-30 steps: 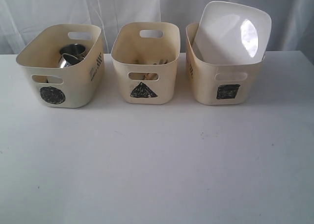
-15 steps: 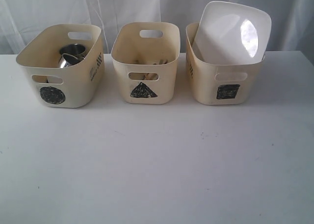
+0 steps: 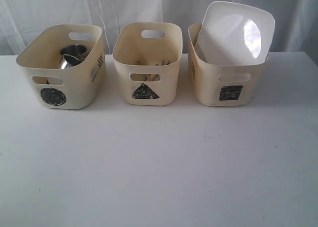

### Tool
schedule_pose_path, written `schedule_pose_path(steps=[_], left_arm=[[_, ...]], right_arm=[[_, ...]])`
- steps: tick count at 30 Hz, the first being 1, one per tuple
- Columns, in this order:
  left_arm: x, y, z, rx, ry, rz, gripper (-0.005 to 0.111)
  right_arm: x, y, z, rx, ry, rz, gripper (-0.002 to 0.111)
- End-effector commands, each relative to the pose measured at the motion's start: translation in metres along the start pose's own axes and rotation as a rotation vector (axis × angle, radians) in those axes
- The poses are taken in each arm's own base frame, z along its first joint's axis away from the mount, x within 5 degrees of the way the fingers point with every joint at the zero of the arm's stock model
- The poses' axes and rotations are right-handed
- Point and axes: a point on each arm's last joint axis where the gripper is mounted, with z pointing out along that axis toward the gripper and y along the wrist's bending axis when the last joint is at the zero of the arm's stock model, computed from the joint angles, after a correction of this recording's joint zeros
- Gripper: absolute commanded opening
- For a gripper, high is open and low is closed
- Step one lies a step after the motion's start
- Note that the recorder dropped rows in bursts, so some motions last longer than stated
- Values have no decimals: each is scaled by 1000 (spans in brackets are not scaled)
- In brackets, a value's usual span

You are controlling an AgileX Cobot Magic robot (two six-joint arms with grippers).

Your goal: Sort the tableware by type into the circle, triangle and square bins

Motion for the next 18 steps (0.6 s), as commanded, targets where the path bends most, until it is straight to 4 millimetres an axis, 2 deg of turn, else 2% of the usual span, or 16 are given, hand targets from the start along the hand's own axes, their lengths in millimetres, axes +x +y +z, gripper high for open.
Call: schedule_pose_path(steps=[1, 3, 5, 7, 9, 11, 15, 18], left_arm=[[4, -1, 1, 4, 17, -6, 0], [4, -1, 1, 4, 17, -6, 0], [4, -1, 1, 4, 17, -6, 0], [4, -1, 1, 4, 17, -6, 0], [4, -1, 1, 4, 17, -6, 0], [4, -1, 1, 4, 17, -6, 0], [4, -1, 1, 4, 17, -6, 0], [4, -1, 1, 4, 17, -6, 0]], right_arm=[[-34, -5, -23, 33, -349, 182, 0], [-44, -7, -33, 34, -466, 236, 0], [-42, -6, -35, 25, -432, 233, 0], [-28, -2, -31, 3, -276, 218, 0], [-3, 2, -25, -17, -50, 181, 0], [22, 3, -23, -29, 105, 133, 0], [55, 3, -27, -29, 195, 92, 0], [66, 3, -28, -30, 231, 97, 0]])
